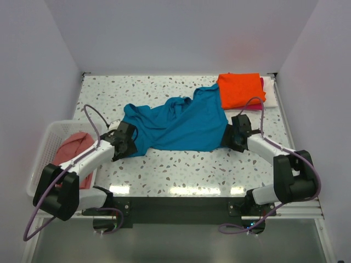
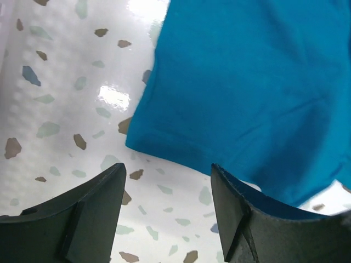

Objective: Fold and stack the t-shirts
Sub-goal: Flatten the tshirt out

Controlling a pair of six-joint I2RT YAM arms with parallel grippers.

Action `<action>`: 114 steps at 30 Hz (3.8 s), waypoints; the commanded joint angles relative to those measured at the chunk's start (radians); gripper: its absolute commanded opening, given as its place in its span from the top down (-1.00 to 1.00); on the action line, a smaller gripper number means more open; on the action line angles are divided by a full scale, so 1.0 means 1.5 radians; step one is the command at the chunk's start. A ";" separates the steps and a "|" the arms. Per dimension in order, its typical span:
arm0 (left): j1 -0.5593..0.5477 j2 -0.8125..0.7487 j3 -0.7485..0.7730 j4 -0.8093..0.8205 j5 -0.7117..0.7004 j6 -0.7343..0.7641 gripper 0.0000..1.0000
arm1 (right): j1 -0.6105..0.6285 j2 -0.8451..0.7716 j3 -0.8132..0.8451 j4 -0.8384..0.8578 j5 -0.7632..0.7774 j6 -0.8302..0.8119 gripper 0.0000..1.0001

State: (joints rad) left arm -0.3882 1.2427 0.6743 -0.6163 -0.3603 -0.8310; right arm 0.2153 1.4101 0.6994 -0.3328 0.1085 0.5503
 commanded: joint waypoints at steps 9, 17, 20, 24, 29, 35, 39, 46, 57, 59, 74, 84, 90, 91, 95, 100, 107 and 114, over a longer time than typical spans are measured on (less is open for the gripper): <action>0.034 0.109 0.021 0.045 -0.094 -0.033 -0.40 | -0.002 0.031 -0.010 0.072 -0.021 0.006 -0.25; 0.034 0.171 0.028 0.095 -0.061 -0.025 -0.05 | -0.001 0.039 -0.006 0.077 -0.029 0.003 0.03; 0.034 0.164 0.029 0.092 -0.056 -0.021 0.40 | -0.002 0.034 -0.008 0.075 -0.034 0.004 0.55; 0.034 0.118 0.047 0.072 -0.062 -0.004 0.90 | -0.002 0.002 0.006 0.046 -0.044 0.000 0.92; 0.035 0.041 0.120 0.002 -0.088 0.018 1.00 | -0.002 -0.073 0.057 -0.013 -0.056 -0.006 1.00; 0.034 -0.074 0.201 -0.056 -0.089 0.056 1.00 | -0.002 -0.143 0.128 -0.087 -0.052 -0.013 1.00; 0.034 -0.138 0.274 -0.083 -0.083 0.090 1.00 | -0.003 -0.195 0.186 -0.132 -0.059 -0.016 1.00; 0.034 -0.225 0.494 -0.122 -0.088 0.161 1.00 | -0.003 -0.248 0.397 -0.239 -0.064 -0.032 1.00; 0.034 -0.222 0.798 -0.042 -0.032 0.233 1.00 | -0.003 -0.235 0.688 -0.283 -0.102 -0.070 1.00; 0.034 -0.207 0.806 -0.024 -0.038 0.233 1.00 | -0.003 -0.219 0.701 -0.274 -0.119 -0.073 1.00; 0.053 0.069 0.681 0.308 -0.028 0.301 1.00 | -0.003 0.149 0.774 -0.040 -0.250 -0.083 1.00; 0.156 0.385 1.203 0.294 0.163 0.316 1.00 | -0.014 0.389 1.183 -0.043 -0.250 -0.035 1.00; 0.176 0.290 1.050 0.352 0.184 0.320 1.00 | -0.035 0.337 1.046 0.003 -0.249 -0.022 1.00; 0.177 0.280 1.011 0.350 0.184 0.319 1.00 | -0.038 0.325 1.010 0.022 -0.251 -0.020 1.00; 0.179 0.209 0.840 0.355 0.201 0.290 1.00 | -0.044 0.260 0.823 0.059 -0.256 -0.015 1.00; 0.179 0.043 0.498 0.382 0.201 0.205 1.00 | -0.048 0.197 0.577 0.084 -0.286 -0.006 1.00; 0.175 -0.152 0.145 0.281 0.191 0.105 1.00 | -0.047 0.157 0.300 0.074 -0.298 -0.011 1.00; 0.146 -0.279 -0.049 0.145 0.205 0.062 1.00 | -0.048 0.109 0.082 0.066 -0.269 -0.024 1.00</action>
State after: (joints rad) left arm -0.1478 0.8799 0.6376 -0.3164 -0.0635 -0.6800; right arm 0.1436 1.6608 0.8959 -0.2634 -0.3054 0.5301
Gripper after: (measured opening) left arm 0.024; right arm 0.030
